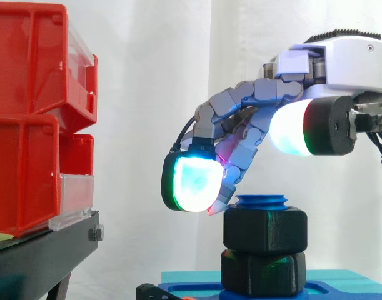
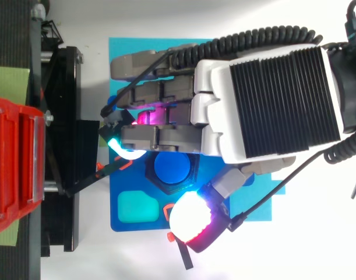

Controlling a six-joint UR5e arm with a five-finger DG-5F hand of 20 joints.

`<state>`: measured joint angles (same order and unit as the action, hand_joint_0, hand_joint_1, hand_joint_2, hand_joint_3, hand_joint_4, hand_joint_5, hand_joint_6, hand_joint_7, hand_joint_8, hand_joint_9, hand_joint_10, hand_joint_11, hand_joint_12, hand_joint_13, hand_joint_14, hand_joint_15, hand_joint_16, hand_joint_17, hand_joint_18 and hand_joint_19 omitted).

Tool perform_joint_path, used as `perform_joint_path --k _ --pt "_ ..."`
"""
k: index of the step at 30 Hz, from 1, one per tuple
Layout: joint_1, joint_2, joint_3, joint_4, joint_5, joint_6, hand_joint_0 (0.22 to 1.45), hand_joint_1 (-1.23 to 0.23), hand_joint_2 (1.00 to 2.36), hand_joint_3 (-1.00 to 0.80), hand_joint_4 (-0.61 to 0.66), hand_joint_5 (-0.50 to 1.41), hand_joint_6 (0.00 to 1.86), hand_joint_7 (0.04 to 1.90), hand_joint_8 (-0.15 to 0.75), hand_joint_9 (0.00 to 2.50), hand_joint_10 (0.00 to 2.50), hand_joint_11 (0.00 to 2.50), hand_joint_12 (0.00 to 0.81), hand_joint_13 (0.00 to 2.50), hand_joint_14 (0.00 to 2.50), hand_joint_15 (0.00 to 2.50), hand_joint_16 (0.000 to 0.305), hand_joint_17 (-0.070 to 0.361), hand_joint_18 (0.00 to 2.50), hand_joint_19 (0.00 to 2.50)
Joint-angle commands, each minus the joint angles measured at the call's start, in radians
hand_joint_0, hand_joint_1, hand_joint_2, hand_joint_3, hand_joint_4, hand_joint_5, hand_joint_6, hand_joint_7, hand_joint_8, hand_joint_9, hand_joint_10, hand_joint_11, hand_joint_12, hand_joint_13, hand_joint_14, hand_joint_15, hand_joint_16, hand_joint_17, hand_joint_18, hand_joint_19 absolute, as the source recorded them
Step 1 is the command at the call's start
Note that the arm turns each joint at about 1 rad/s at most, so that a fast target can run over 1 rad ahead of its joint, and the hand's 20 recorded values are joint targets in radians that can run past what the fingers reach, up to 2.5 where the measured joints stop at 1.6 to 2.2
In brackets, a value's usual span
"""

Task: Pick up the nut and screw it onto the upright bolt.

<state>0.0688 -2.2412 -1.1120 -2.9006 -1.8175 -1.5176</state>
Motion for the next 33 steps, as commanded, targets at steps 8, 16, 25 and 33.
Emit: perform_joint_path --k 8,16,25,33 --pt "0.009 0.0 -0.014 0.0 0.004 0.0 0.55 -0.18 1.0 -0.5 0.27 -0.07 0.5 0.9 0.253 0.95 0.0 0.0 0.228 0.67 0.0 0.0 0.02 0.045 0.32 0.0" --pt "0.011 0.0 -0.023 0.004 0.003 0.007 0.56 -0.15 1.0 -0.5 0.26 -0.03 0.5 1.1 0.254 1.0 0.0 0.0 0.23 0.64 0.0 0.0 0.02 0.044 0.28 0.0" --pt "0.008 0.0 -0.023 0.014 0.0 0.007 0.56 -0.16 1.0 -0.5 0.2 0.01 0.5 1.27 0.26 1.01 0.0 0.0 0.225 0.67 0.0 0.0 0.018 0.041 0.3 0.0" --pt "-0.004 0.0 -0.023 0.009 -0.005 -0.004 0.56 -0.18 1.0 -0.5 0.19 0.03 0.55 1.32 0.264 1.1 0.0 0.0 0.217 0.72 0.0 0.0 0.016 0.037 0.35 0.0"
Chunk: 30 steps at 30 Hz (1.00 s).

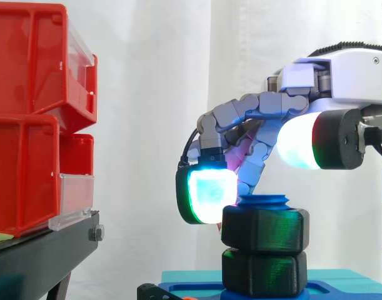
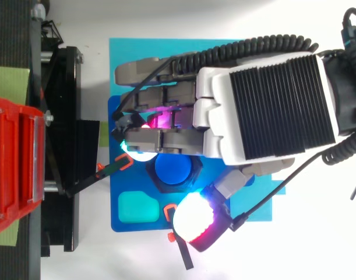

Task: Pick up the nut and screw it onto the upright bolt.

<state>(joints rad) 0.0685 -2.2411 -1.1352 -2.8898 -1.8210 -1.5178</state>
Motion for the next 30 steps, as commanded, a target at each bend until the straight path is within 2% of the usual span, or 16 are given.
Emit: perform_joint_path --k 1,4,9,10,15,17,19,20,22,23,26,28,30 --pt "-0.007 0.0 0.0 -0.003 -0.004 -0.009 0.56 -0.19 1.0 -0.5 0.18 0.03 0.57 1.29 0.261 1.11 0.0 0.0 0.214 0.73 0.0 0.0 0.016 0.036 0.36 0.0" --pt "-0.023 0.0 0.0 -0.006 -0.017 -0.016 0.56 -0.2 1.0 -0.5 0.17 0.03 0.6 1.23 0.261 1.15 0.0 0.0 0.209 0.76 0.0 0.0 0.015 0.034 0.39 0.0" --pt "-0.038 0.0 0.0 -0.016 -0.034 -0.022 0.56 -0.21 1.0 -0.5 0.14 0.04 0.64 1.17 0.262 1.25 0.0 0.03 0.195 0.83 0.0 0.0 0.012 0.028 0.46 0.0" --pt "-0.046 0.0 -0.002 -0.023 -0.037 -0.025 0.56 -0.21 1.0 -0.5 0.14 0.04 0.65 1.16 0.258 1.26 0.0 0.01 0.192 0.85 0.0 0.0 0.012 0.027 0.47 0.0" --pt "-0.064 0.002 -0.002 -0.029 -0.054 -0.027 0.56 -0.22 1.0 -0.5 0.13 0.04 0.65 1.16 0.261 1.31 0.0 0.03 0.183 0.87 0.0 0.0 0.011 0.025 0.5 0.0" --pt "-0.07 0.002 -0.002 -0.026 -0.06 -0.027 0.56 -0.22 1.0 -0.5 0.14 0.04 0.62 1.22 0.262 1.32 0.0 0.05 0.184 0.87 0.0 0.0 0.012 0.026 0.51 0.0" --pt "-0.072 0.002 0.0 -0.025 -0.063 -0.027 0.56 -0.22 1.0 -0.5 0.17 0.05 0.52 1.39 0.267 1.29 0.0 0.05 0.191 0.85 0.0 0.0 0.012 0.028 0.49 0.0" --pt "-0.073 0.002 0.0 -0.023 -0.063 -0.027 0.56 -0.22 1.0 -0.5 0.18 0.05 0.5 1.41 0.267 1.28 0.0 0.05 0.192 0.85 0.0 0.0 0.013 0.028 0.48 0.0" --pt "-0.073 0.002 0.006 -0.023 -0.063 -0.025 0.56 -0.22 1.0 -0.5 0.18 0.02 0.5 1.29 0.265 1.25 0.0 0.05 0.198 0.83 0.0 0.0 0.013 0.03 0.47 0.0" --pt "-0.073 0.002 0.006 -0.023 -0.063 -0.025 0.56 -0.22 1.0 -0.5 0.18 0.02 0.5 1.29 0.264 1.25 0.0 0.05 0.2 0.83 0.0 0.0 0.014 0.031 0.46 0.0" --pt "-0.073 0.0 0.045 -0.048 -0.063 -0.025 0.56 -0.22 1.0 -0.5 0.19 0.0 0.5 1.23 0.264 1.22 0.0 0.05 0.202 0.81 0.0 0.0 0.014 0.032 0.44 0.0" --pt "-0.072 0.002 0.054 -0.059 -0.063 -0.025 0.56 -0.22 1.0 -0.5 0.2 -0.01 0.51 1.2 0.262 1.19 0.0 0.04 0.207 0.8 0.0 0.0 0.015 0.034 0.44 0.0" --pt "-0.067 0.002 0.086 -0.1 -0.06 -0.027 0.55 -0.22 1.0 -0.5 0.22 -0.02 0.51 1.18 0.258 1.18 0.0 0.04 0.209 0.79 0.0 0.0 0.015 0.035 0.43 0.0"
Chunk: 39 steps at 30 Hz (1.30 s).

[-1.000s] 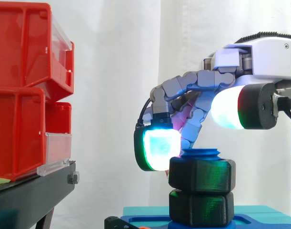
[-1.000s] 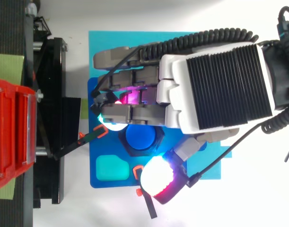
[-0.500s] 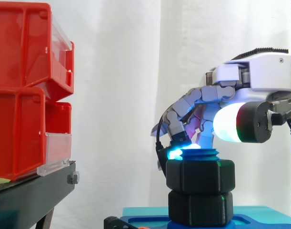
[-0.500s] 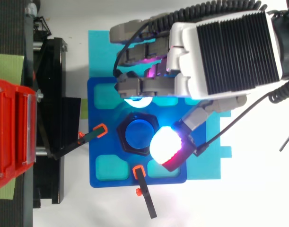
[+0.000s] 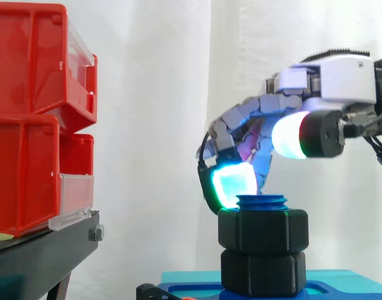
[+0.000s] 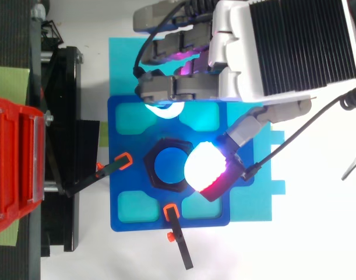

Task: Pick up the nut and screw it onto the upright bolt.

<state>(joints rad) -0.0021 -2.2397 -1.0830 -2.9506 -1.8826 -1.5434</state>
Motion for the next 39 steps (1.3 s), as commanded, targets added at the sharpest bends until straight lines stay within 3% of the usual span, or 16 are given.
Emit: perform_joint_path --k 1,7,10,13,15,19,27,39 --pt "0.005 -0.001 0.038 -0.044 0.004 -0.001 0.55 -0.22 1.0 -0.5 0.22 -0.02 0.51 1.16 0.255 1.17 0.0 0.03 0.21 0.79 0.0 0.0 0.016 0.036 0.43 0.0" --pt "0.016 -0.001 0.048 -0.027 0.011 0.003 0.55 -0.22 1.0 -0.5 0.27 -0.06 0.5 0.94 0.243 1.08 0.0 0.0 0.222 0.72 0.0 0.0 0.019 0.042 0.39 0.0" --pt "0.03 -0.001 0.043 -0.002 0.023 0.019 0.54 -0.21 1.0 -0.5 0.24 -0.08 0.5 0.82 0.239 1.0 0.0 0.0 0.225 0.68 0.0 0.0 0.021 0.047 0.34 0.0" --pt "0.047 -0.001 0.018 0.038 0.036 0.032 0.53 -0.19 1.0 -0.5 0.23 -0.1 0.5 0.72 0.223 0.89 0.0 0.0 0.233 0.63 0.0 0.0 0.022 0.051 0.3 0.0" --pt "0.067 -0.001 -0.031 0.12 0.048 0.06 0.53 -0.19 1.0 -0.5 0.22 -0.1 0.5 0.7 0.22 0.86 0.0 0.0 0.232 0.62 0.0 0.0 0.023 0.052 0.28 0.0" --pt "0.079 -0.001 -0.054 0.148 0.057 0.088 0.53 -0.17 1.0 -0.5 0.21 -0.11 0.5 0.67 0.212 0.81 0.0 0.0 0.236 0.57 0.0 0.0 0.024 0.055 0.24 0.0" --pt "0.08 -0.001 -0.054 0.102 0.056 0.088 0.52 -0.15 1.0 -0.5 0.21 -0.11 0.5 0.67 0.209 0.75 0.0 0.0 0.25 0.52 0.0 0.0 0.025 0.057 0.18 0.0" --pt "0.067 -0.001 -0.055 0.034 0.039 0.068 0.53 -0.14 1.0 -0.5 0.25 -0.08 0.5 0.91 0.229 0.74 0.0 0.0 0.266 0.5 0.0 0.0 0.026 0.059 0.14 0.0"
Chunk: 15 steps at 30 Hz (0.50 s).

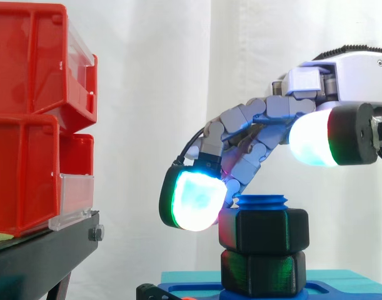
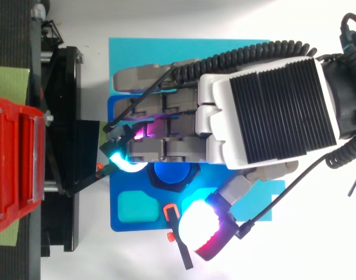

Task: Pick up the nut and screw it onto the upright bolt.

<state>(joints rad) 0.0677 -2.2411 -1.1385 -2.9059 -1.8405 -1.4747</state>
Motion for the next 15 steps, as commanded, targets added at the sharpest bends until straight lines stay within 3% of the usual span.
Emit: perform_joint_path --k 1,13,15 --pt "-0.003 0.0 -0.001 -0.012 -0.003 -0.002 0.53 -0.14 1.0 -0.5 0.25 -0.07 0.5 0.92 0.229 0.74 0.0 0.0 0.266 0.5 0.0 0.0 0.026 0.059 0.14 0.0" --pt "-0.019 0.0 -0.001 -0.012 -0.017 -0.009 0.54 -0.15 1.0 -0.5 0.19 -0.04 0.51 1.27 0.25 0.79 0.0 0.0 0.262 0.53 0.0 0.0 0.025 0.056 0.16 0.0" --pt "-0.029 0.0 -0.001 -0.009 -0.023 -0.021 0.54 -0.16 1.0 -0.5 0.18 -0.04 0.51 1.3 0.251 0.79 0.0 0.0 0.259 0.54 0.0 0.0 0.024 0.055 0.17 0.0"
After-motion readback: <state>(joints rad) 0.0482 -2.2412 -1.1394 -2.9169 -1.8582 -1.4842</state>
